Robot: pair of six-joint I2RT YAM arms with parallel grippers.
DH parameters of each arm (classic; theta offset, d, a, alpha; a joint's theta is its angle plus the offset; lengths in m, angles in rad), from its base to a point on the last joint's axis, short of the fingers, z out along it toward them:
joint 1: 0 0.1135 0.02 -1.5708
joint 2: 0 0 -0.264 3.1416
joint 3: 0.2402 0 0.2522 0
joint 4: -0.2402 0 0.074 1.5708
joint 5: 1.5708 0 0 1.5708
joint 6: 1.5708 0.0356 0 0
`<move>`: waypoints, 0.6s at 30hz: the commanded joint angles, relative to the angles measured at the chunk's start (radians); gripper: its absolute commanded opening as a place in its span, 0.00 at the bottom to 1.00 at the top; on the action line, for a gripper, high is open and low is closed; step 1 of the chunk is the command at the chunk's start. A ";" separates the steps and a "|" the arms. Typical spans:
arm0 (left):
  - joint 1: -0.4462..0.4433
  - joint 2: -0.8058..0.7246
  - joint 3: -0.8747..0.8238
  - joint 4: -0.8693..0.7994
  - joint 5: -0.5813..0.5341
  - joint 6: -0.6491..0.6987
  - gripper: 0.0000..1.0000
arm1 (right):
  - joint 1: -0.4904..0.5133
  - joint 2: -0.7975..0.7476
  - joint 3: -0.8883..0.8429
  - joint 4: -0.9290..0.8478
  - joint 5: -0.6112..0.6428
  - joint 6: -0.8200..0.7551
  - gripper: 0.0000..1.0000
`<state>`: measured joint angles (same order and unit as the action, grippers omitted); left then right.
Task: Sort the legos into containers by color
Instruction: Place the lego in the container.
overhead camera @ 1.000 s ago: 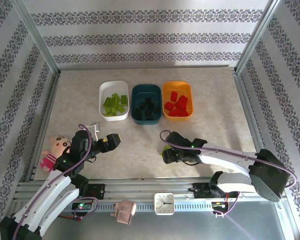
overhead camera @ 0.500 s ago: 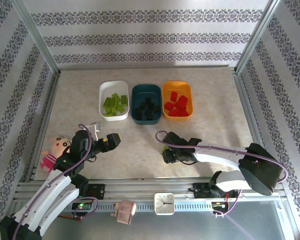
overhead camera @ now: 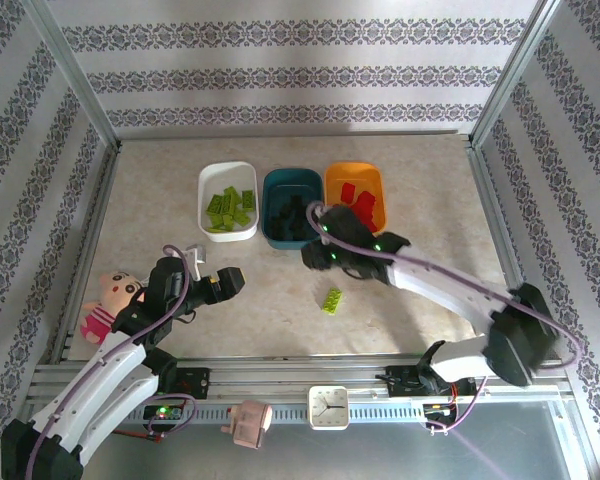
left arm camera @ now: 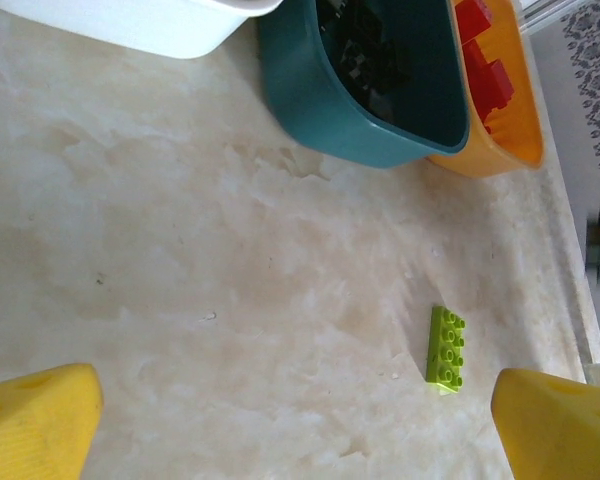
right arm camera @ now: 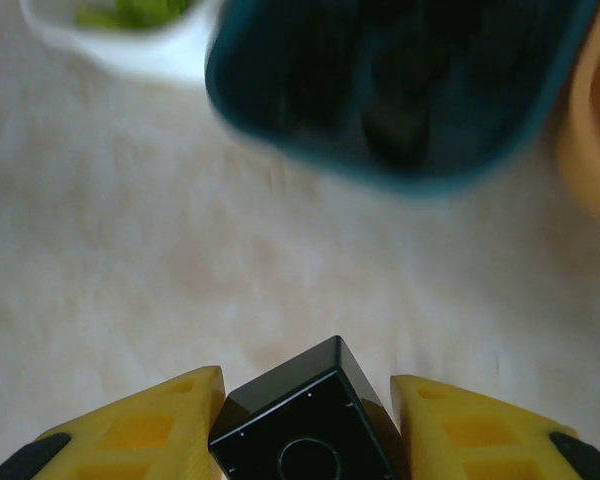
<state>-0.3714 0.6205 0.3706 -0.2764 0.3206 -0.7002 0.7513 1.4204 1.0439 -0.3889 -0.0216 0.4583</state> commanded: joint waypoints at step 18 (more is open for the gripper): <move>-0.223 0.233 0.135 0.047 -0.093 0.078 0.93 | -0.141 0.479 0.429 0.082 0.011 -0.042 0.65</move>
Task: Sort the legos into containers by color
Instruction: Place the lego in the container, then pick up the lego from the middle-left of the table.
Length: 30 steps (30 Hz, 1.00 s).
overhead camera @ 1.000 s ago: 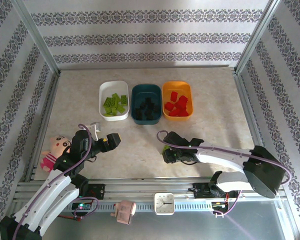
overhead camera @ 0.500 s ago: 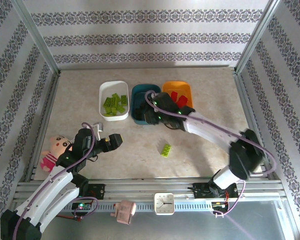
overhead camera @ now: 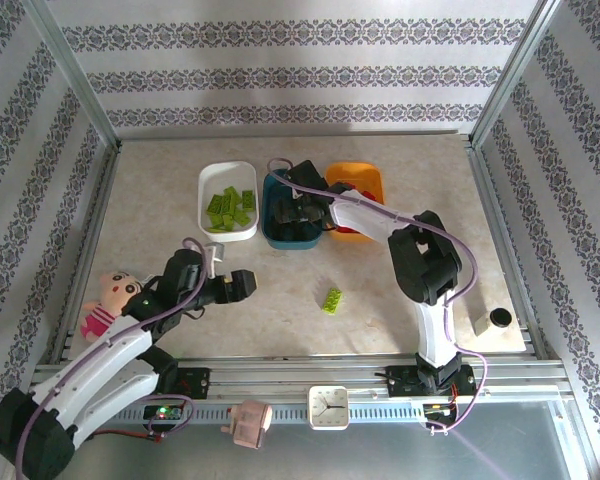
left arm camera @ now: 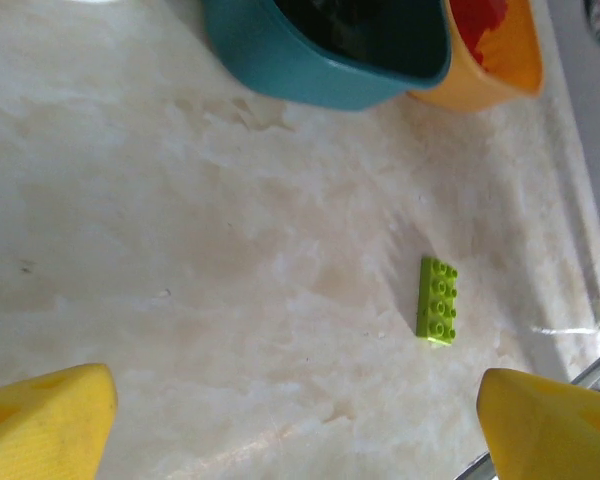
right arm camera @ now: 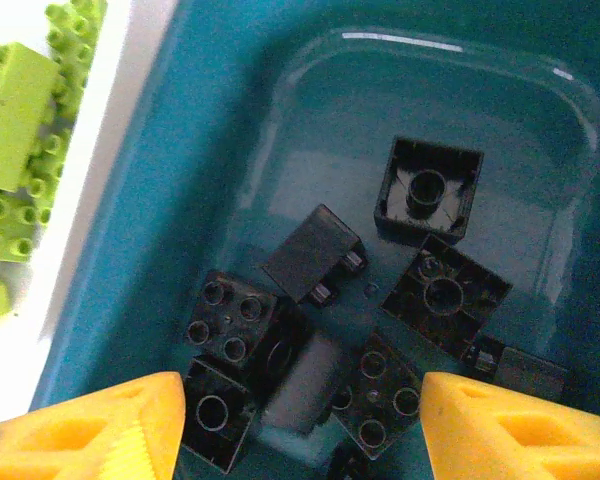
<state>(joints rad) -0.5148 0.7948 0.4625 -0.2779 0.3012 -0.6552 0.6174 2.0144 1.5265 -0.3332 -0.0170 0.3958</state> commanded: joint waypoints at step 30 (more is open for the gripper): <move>-0.596 1.135 0.667 0.105 -0.431 0.251 0.59 | -0.288 -1.050 -0.865 0.084 -0.023 0.142 0.69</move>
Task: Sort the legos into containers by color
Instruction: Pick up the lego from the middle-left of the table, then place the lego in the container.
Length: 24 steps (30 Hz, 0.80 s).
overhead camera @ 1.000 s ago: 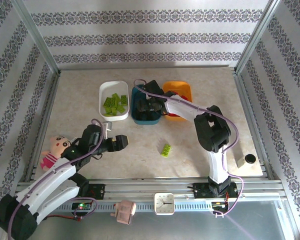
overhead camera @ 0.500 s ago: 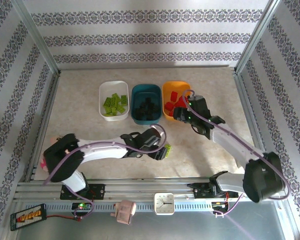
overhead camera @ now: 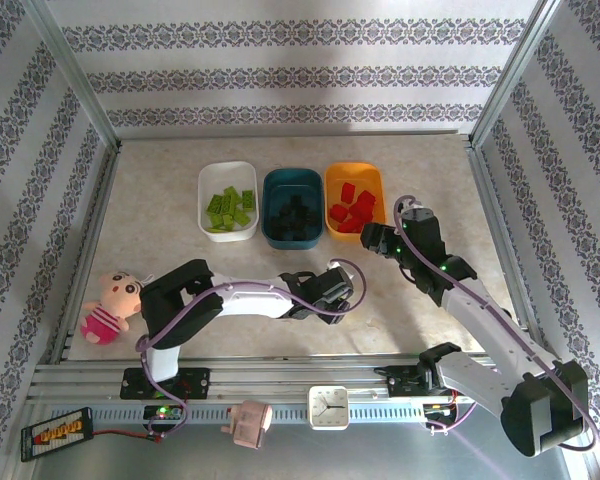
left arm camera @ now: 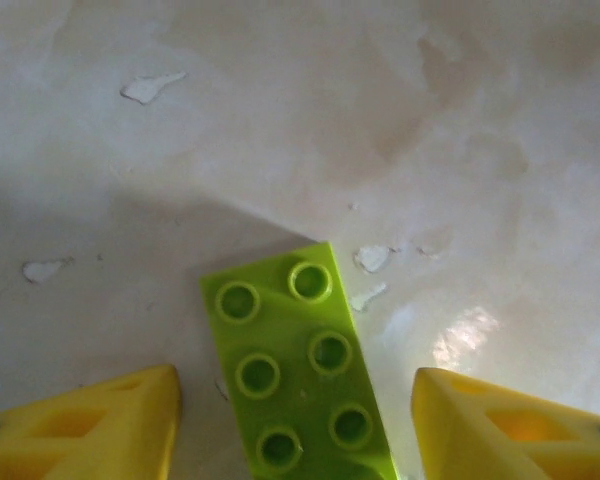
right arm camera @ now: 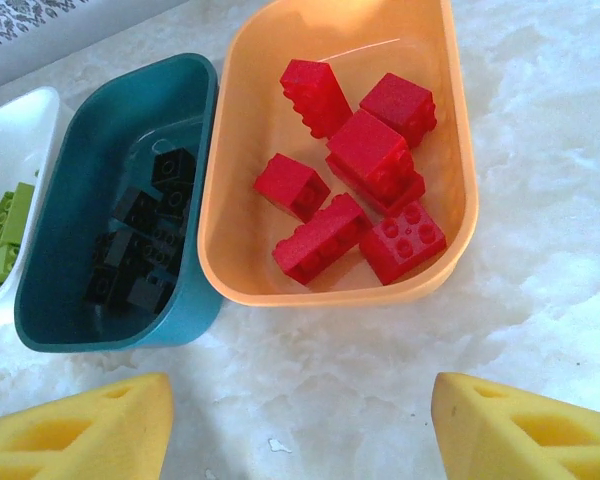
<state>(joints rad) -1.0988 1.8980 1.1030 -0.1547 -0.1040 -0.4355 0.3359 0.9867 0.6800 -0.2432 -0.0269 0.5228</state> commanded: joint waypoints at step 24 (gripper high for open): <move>0.390 -0.544 -0.263 0.012 -0.087 0.021 0.34 | -0.006 -0.023 -0.041 0.024 -0.011 0.046 0.69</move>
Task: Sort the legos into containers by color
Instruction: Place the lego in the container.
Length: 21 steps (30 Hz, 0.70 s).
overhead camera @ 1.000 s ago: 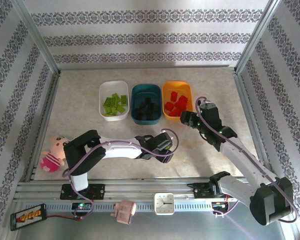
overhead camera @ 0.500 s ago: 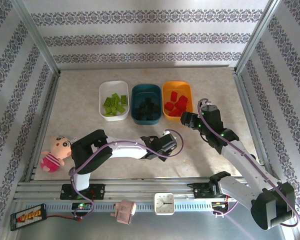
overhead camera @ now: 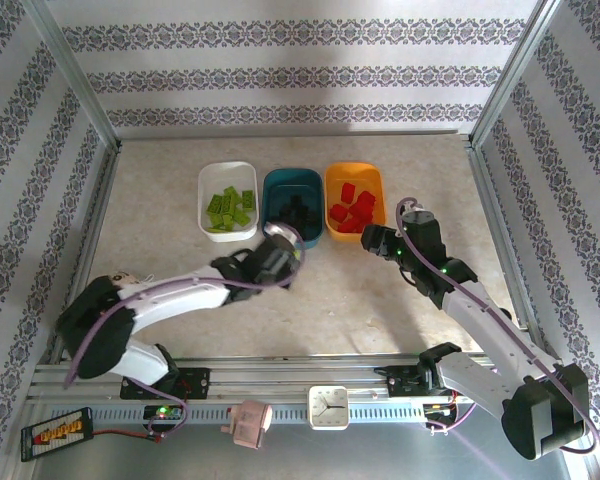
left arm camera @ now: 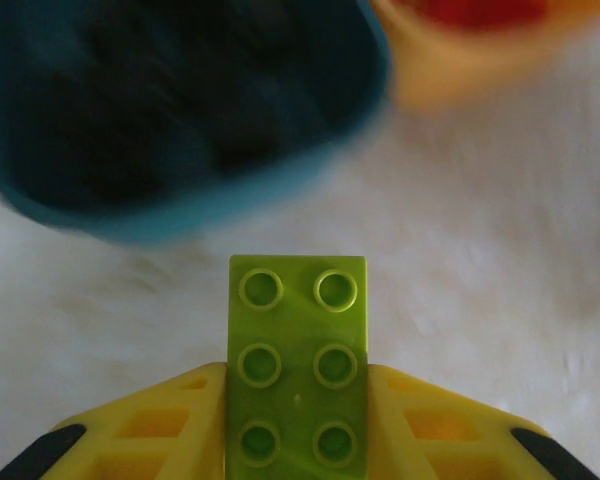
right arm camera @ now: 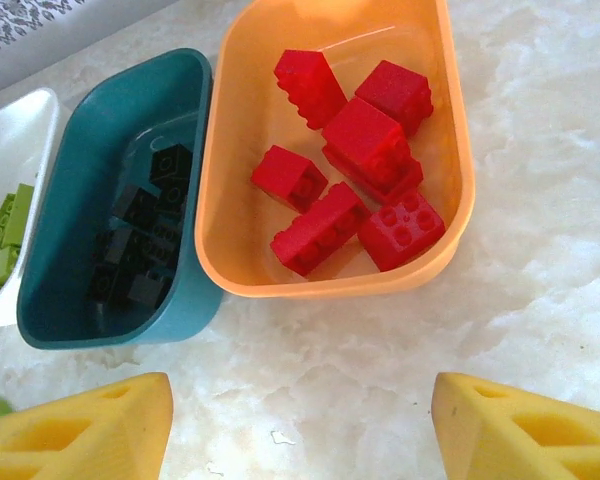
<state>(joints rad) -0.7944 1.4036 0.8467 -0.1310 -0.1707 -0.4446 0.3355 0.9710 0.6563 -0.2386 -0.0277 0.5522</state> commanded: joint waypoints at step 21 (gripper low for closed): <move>0.472 0.158 0.171 0.136 0.155 0.042 1.00 | -0.006 -0.047 -0.034 0.024 -0.010 0.006 0.98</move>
<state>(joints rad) -0.3321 1.6501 1.0477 -0.0696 -0.0254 -0.4011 0.3359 0.9573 0.6323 -0.2310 -0.0456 0.5556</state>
